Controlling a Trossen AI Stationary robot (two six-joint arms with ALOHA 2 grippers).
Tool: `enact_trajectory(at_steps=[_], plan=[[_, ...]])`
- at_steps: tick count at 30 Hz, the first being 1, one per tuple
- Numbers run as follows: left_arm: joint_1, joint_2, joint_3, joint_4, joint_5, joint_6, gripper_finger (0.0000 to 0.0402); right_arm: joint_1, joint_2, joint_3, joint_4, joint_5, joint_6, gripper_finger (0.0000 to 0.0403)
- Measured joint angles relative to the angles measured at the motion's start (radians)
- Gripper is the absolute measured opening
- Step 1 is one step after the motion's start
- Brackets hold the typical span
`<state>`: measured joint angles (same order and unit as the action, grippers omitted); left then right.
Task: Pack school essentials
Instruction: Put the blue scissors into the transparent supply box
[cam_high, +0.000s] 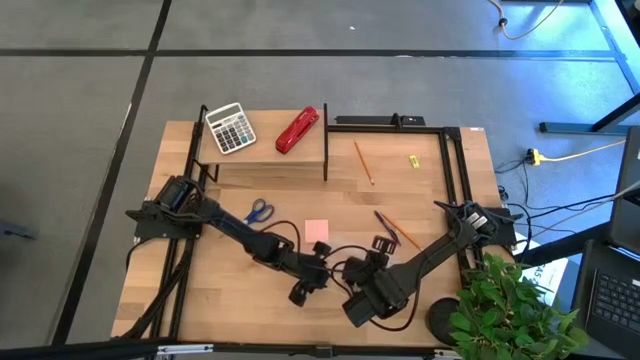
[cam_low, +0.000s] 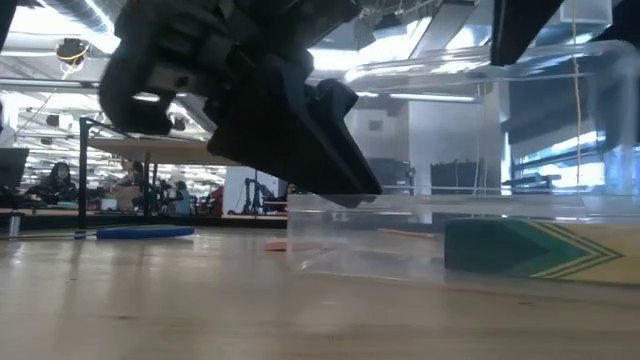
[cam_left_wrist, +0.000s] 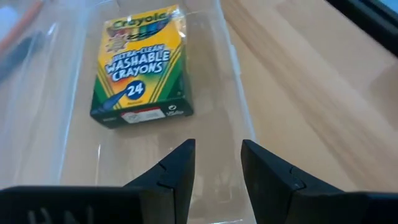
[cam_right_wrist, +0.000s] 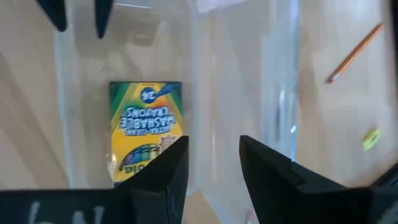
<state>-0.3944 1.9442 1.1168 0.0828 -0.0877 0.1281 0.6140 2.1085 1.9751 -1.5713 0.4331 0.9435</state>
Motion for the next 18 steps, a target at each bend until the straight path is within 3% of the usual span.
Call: enact_trajectory(at_steps=[9, 18], plan=[[-0.02, -0.008, -0.002, -0.008, -0.03, -0.078, 0.0124, 0.0, -0.001, 0.001, 0.001, 0.074, -0.011, 0.0145], [-0.021, -0.166, -0.002, -0.165, -0.139, -0.23, 0.0124, 0.0, -0.049, 0.097, 0.004, 0.097, 0.02, 0.0145]])
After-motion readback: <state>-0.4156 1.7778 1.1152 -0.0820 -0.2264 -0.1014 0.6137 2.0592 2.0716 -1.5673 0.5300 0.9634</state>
